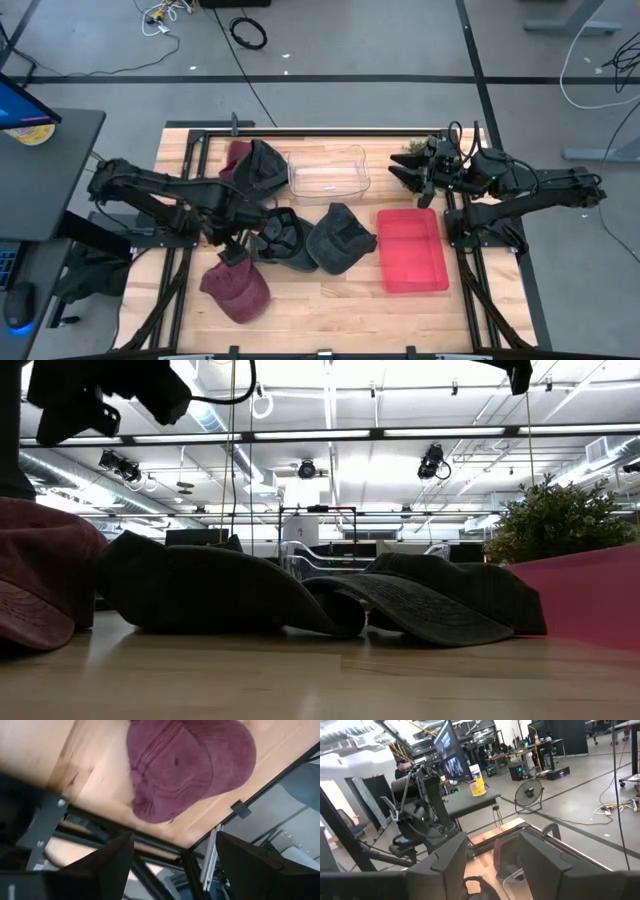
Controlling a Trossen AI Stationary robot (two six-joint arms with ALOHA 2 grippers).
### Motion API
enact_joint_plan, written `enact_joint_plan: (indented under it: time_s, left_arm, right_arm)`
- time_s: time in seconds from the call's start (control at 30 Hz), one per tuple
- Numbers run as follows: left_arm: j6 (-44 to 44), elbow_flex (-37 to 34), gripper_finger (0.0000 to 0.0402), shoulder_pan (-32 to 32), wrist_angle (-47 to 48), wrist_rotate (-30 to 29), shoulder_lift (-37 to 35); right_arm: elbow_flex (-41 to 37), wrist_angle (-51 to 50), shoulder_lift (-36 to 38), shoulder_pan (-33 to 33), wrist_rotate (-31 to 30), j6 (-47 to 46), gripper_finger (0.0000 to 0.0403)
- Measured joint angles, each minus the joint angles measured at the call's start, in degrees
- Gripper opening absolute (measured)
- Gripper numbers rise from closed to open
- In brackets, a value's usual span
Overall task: Pick & Place hat
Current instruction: Put the bottom red cap into the red bin
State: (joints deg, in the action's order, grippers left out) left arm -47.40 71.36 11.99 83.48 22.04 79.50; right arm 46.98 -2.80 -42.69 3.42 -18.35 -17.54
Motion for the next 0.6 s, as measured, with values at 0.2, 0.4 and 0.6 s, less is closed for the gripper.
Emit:
enact_joint_plan:
  time_s: [0.2,0.4,0.6]
  left_arm:
    - [-1.48,-6.7,0.0289,1.53,-9.37,-0.61,-2.18]
    - [-1.48,-14.24,0.0289,3.25,-14.11,0.34,-2.64]
    - [-1.48,-20.52,0.0289,3.72,-18.48,0.74,-2.68]
  right_arm:
    - [0.0,0.15,-0.74,0.0,0.04,0.0,0.0183]
    - [-0.02,0.12,-1.46,0.0,1.49,0.0,0.0183]
    - [-0.02,0.18,-2.03,0.0,1.49,0.0,0.0183]
